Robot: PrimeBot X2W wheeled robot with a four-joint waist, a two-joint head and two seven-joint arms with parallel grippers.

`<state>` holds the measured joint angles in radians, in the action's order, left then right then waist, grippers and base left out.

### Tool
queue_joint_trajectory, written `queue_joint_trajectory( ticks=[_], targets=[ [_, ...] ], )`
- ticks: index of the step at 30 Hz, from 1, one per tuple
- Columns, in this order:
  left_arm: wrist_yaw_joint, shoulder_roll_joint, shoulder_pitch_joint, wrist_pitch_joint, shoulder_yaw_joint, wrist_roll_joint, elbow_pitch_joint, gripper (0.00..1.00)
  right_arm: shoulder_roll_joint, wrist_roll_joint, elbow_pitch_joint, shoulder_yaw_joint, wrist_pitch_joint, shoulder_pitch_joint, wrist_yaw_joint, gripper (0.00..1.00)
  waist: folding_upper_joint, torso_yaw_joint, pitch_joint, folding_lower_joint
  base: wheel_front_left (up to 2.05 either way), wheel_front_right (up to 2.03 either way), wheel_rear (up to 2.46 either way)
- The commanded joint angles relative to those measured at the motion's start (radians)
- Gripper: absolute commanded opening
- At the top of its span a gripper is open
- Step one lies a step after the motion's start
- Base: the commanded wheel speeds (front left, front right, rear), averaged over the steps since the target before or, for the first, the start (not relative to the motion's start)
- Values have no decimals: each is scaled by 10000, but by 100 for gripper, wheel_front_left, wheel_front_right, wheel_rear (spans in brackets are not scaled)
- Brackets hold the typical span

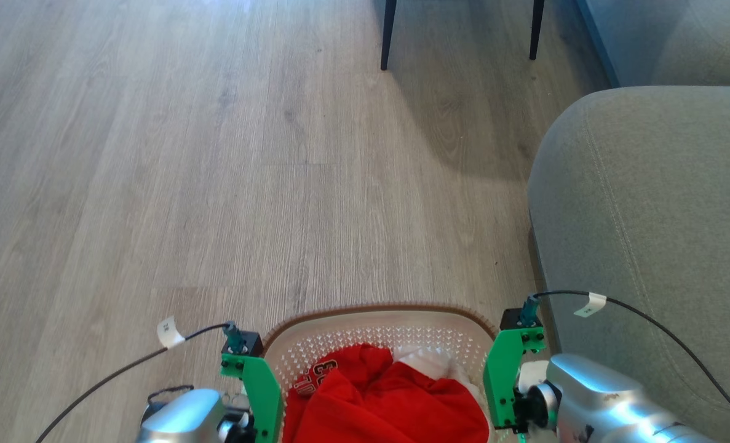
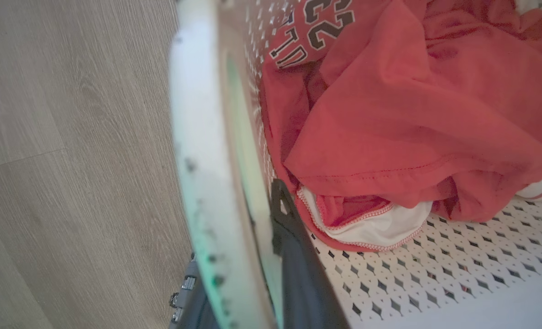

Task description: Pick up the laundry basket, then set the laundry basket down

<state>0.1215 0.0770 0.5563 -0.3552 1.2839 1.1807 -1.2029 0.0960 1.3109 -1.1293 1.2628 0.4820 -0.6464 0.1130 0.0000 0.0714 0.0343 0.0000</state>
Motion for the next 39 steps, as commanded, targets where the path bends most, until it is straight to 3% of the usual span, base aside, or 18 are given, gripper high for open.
queue_joint_trajectory(
  ticks=[1,23,30,39],
  targets=[
    [92,-71,592,129,-37,-128,193,0,-331,-118,357,124,-52,-160,177,0,0,11,7,0,0,0,0],
    [92,-172,734,259,-36,-161,190,0,-155,-76,552,138,-457,-219,177,0,0,173,-612,0,0,0,0],
    [92,-227,1099,562,-36,-293,143,0,35,-169,666,144,-786,-524,177,0,0,213,-1564,0,0,0,0],
    [26,-263,2060,1371,-36,-622,118,0,348,-420,728,110,-2000,-1323,177,0,0,207,-3567,0,0,0,0]
  ],
)
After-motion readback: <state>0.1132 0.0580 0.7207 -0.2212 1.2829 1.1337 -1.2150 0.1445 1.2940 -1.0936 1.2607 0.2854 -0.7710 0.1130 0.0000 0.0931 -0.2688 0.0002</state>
